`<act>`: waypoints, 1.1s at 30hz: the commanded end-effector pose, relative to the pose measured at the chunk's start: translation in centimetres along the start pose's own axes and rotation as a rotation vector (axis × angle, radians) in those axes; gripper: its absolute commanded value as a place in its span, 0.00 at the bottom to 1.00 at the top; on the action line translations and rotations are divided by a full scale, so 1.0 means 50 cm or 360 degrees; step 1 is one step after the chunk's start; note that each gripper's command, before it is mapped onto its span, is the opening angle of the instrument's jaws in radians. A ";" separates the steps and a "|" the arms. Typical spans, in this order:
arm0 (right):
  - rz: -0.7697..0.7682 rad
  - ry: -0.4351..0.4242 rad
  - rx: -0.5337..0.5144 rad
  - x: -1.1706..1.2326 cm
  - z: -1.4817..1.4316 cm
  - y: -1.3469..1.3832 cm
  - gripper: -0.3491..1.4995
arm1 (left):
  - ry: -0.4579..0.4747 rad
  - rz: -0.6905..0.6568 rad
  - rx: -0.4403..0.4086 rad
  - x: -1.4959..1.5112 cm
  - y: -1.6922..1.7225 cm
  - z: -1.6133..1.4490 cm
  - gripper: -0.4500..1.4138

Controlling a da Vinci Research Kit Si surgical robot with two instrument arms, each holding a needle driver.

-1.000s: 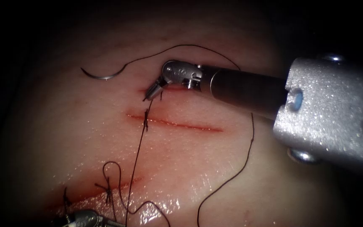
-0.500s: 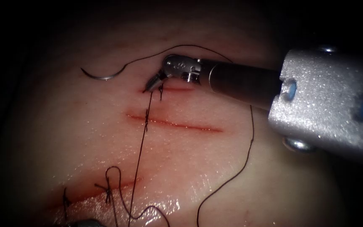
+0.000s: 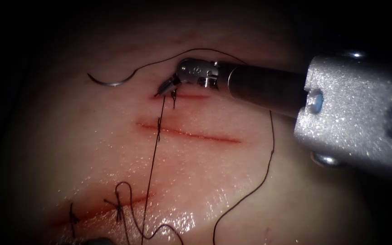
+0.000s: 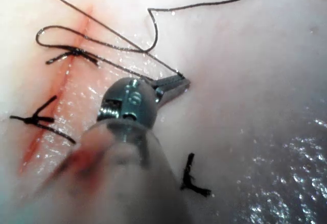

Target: Wound Closure

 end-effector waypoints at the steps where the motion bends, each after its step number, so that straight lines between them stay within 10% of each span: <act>1: -0.0012 0.0010 0.0006 0.0008 0.0013 0.0018 0.00 | -0.0005 0.0005 -0.0009 -0.0008 -0.0007 0.0016 0.00; 7: -0.0067 0.0156 -0.0041 0.0029 0.0026 0.0008 0.00 | -0.0004 -0.0018 0.0028 0.0030 -0.0022 -0.0006 0.00; 9: -0.0060 0.0244 -0.0141 0.0042 0.0030 -0.0003 0.50 | -0.0010 0.0019 0.0062 0.0055 -0.0030 -0.0021 0.00; 12: -0.0034 0.0360 -0.0216 0.0066 0.0027 -0.0024 0.71 | -0.0018 0.0053 0.0108 0.0100 -0.0045 -0.0051 0.00; 33: 0.0028 0.0505 -0.0490 0.0147 -0.0133 -0.0073 0.93 | 0.0068 0.0299 0.0589 0.0365 -0.0219 -0.0324 0.00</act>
